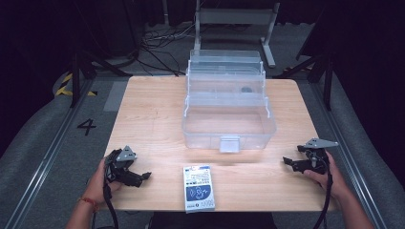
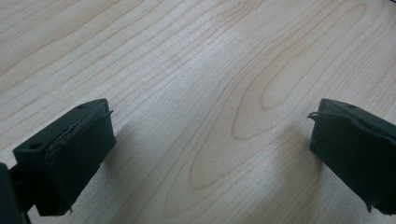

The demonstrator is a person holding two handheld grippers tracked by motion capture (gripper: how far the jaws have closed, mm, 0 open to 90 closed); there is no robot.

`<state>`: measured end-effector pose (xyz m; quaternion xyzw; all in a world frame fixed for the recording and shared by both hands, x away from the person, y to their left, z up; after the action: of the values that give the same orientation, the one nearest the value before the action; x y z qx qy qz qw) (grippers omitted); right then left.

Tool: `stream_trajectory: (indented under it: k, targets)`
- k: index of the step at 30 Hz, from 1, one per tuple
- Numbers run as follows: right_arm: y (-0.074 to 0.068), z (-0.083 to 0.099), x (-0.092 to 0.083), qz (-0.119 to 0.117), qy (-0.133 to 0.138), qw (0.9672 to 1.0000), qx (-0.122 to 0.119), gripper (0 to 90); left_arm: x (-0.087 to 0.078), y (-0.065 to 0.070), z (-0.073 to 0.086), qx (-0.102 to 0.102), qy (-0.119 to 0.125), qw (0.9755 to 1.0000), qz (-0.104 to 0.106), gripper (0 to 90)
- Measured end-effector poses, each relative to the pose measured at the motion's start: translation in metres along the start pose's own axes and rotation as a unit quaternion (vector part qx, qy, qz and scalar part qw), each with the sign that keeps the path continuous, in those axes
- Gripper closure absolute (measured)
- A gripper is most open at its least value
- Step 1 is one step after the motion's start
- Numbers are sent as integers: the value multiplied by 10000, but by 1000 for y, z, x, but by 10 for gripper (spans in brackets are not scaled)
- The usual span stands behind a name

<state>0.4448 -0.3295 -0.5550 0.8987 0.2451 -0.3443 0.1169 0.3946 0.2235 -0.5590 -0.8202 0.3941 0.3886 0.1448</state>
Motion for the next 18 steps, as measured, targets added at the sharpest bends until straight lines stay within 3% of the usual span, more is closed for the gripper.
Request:
stream_trajectory:
  k: [8, 12, 14, 17, 18]
  targets:
    - [1, 2, -2, 2, -33, 10000, -13, 142, -1, 8, 2, -87, 3, 9999, -126, 7]
    - [0, 1, -2, -23, -60, 10000, -62, 142, -3, 34, 3, 356, -281, 9987, 249, 24]
    - [0, 1, -2, -15, -61, 10000, -61, 142, -3, 48, 2, 561, -338, 9969, 428, 91]
    - [0, 1, -2, -12, -74, 10000, -37, 140, 0, 66, 0, 722, -524, 9945, 557, 79]
    - [1, 2, -2, -10, -76, 10000, -40, 140, 0, 66, 0, 722, -524, 9945, 557, 105]
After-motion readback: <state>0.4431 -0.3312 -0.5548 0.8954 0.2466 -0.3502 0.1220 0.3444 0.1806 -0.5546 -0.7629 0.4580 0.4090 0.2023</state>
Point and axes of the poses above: each handheld gripper's, and its own axes: x roughly forward along the jaws, z roughly out of its underside, y roughly to its right, the point moved 10 cm from there along x, roughly forward along the jaws, and after that the axes turned 4 degrees about z, right-handed, at the moved point
